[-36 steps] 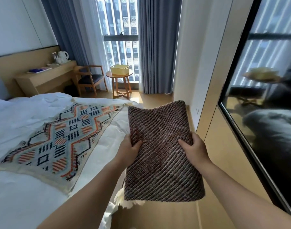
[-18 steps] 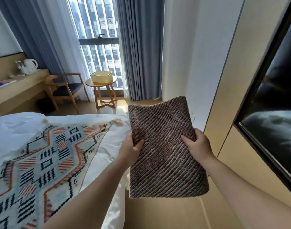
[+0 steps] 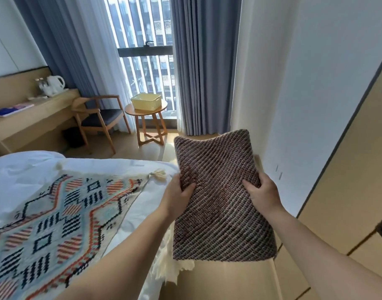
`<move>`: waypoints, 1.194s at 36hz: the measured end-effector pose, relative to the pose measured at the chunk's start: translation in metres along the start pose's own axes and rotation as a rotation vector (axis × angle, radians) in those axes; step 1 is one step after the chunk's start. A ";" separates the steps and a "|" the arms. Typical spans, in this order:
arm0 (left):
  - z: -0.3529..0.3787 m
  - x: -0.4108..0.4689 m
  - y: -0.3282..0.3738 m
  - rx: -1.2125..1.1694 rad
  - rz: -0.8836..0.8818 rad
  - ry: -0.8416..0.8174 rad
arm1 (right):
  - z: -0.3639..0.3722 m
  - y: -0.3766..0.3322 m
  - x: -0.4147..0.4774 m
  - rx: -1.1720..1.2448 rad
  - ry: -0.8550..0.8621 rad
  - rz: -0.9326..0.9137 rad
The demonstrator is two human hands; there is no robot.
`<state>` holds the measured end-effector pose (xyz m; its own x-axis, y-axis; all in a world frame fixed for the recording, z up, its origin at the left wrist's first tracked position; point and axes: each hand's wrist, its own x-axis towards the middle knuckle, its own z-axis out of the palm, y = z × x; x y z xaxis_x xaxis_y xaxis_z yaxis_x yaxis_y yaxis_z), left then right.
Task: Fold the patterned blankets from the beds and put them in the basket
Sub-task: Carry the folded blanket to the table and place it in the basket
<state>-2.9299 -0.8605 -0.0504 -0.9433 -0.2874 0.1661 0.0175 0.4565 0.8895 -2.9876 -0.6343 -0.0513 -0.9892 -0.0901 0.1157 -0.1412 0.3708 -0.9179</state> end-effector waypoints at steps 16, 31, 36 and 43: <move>0.062 0.199 0.002 -0.005 -0.118 0.123 | 0.000 0.005 0.240 -0.150 -0.294 -0.069; 0.046 0.419 -0.069 -0.012 -0.130 0.109 | 0.077 0.009 0.445 -0.163 -0.224 -0.050; 0.018 0.499 -0.082 -0.009 -0.146 0.085 | 0.116 -0.006 0.522 -0.136 -0.209 -0.053; -0.017 0.598 -0.109 0.043 -0.093 0.096 | 0.167 -0.019 0.602 -0.086 -0.176 -0.073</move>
<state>-3.4903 -1.0963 -0.0408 -0.9039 -0.4087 0.1260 -0.0846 0.4597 0.8841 -3.5735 -0.8496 -0.0269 -0.9549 -0.2773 0.1057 -0.2227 0.4339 -0.8730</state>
